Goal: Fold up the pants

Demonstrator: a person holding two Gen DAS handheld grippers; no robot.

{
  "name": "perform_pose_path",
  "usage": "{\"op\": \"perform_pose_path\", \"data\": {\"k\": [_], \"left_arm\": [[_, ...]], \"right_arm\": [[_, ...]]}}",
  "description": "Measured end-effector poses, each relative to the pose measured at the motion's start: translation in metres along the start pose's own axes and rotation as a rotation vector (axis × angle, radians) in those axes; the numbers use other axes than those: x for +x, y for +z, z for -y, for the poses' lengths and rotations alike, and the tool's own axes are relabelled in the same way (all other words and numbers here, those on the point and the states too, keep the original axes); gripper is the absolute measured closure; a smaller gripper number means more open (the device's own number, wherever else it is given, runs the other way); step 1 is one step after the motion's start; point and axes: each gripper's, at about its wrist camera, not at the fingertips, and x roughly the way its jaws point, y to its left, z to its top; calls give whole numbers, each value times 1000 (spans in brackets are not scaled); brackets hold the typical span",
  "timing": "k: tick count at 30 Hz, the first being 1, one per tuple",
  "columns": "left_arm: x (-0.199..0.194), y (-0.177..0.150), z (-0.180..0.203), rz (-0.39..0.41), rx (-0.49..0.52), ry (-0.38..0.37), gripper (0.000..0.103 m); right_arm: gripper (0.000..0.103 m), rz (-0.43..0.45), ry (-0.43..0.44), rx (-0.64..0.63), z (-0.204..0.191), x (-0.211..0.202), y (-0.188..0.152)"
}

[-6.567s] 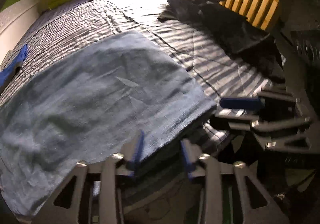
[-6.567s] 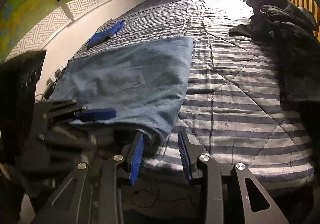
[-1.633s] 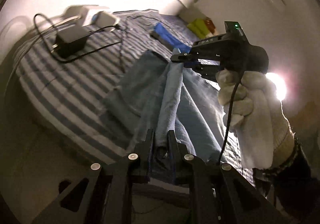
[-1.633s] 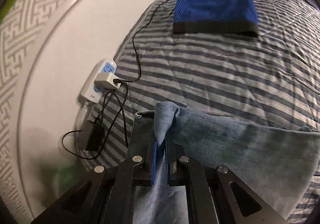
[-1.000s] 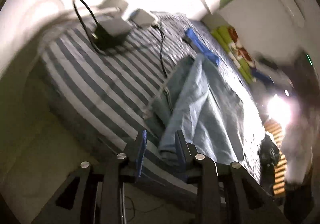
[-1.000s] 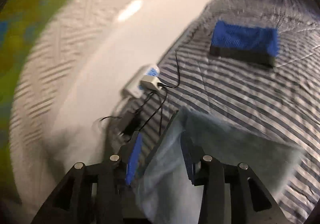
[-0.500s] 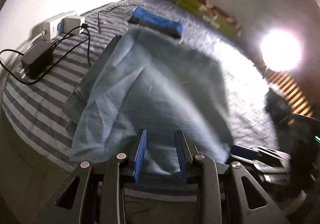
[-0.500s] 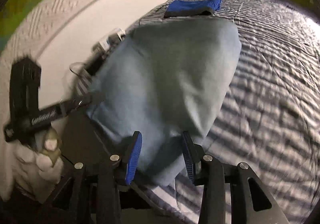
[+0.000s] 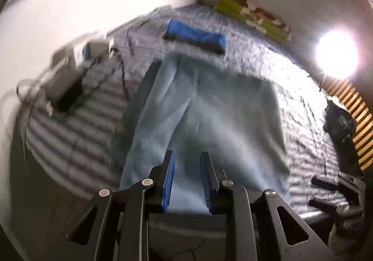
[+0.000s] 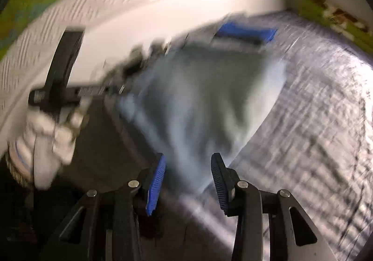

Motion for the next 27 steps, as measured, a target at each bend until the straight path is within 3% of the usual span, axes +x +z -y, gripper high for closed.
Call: {"op": "perform_pose_path", "data": {"k": [2,4,8,12,15,20,24,27], "left_arm": [[3,24,11,14,36,13,79],[12,40,19,6,53,0,79],[48,80,44,-19,105,4,79],[85,104,49,-33,104,30,79],[116,114,33,-67,53,66,78],[132,114,19,-52,53,30,76],[134,115,11,-55,9,1,76],[118,113,7,-29,-19,77,77]], "right_arm": [[65,84,-51,42,16,-3,22],[65,113,-81,81,32,3,44],[65,82,-103,213,73,39,85],[65,57,-121,278,100,72,105],[65,27,-150,292,111,96,109],[65,-33,-145,363,133,125,104],[63,-69,-196,315,126,138,103],[63,-70,-214,305,121,131,106]]}}
